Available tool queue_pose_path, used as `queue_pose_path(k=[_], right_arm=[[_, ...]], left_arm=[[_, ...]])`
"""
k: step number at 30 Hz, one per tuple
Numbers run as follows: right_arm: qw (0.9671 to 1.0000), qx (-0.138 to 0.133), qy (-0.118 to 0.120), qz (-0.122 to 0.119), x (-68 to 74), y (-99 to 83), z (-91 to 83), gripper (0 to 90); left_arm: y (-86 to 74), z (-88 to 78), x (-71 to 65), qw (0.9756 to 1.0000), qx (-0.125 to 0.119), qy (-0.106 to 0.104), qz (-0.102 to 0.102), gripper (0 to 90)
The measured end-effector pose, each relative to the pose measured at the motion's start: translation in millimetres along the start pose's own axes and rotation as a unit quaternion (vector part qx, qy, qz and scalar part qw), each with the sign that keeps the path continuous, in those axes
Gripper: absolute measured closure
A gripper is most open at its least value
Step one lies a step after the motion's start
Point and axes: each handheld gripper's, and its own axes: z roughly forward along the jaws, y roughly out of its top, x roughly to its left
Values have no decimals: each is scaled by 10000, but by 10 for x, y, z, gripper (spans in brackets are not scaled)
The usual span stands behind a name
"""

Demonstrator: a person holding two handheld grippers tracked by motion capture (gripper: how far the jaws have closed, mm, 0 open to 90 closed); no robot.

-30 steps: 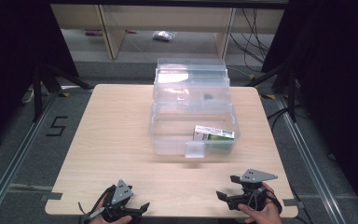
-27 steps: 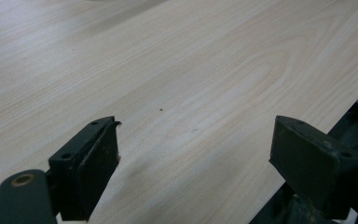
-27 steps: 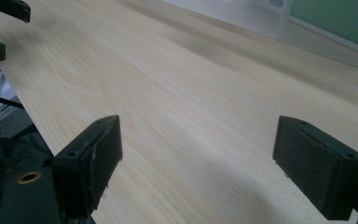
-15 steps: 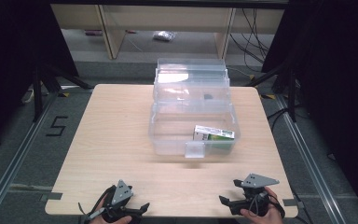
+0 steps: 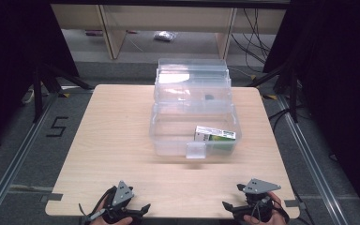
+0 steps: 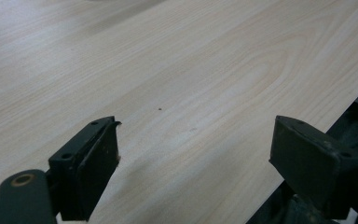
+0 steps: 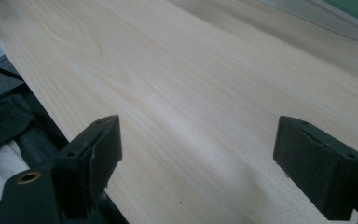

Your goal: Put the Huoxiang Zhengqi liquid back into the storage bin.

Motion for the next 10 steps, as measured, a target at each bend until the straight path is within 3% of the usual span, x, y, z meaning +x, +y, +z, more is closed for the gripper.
queue_pose_path(k=[1, 10], right_arm=[[9997, 0, -33, -231, -19, 1, 0, 164], [9997, 105, -1, -200, -24, -1, 1, 164]], left_arm=[[-2, 5, 0, 10000, 11, 36, -9, 148], [6, 9, 9, 9999, 103, 25, 65, 148]])
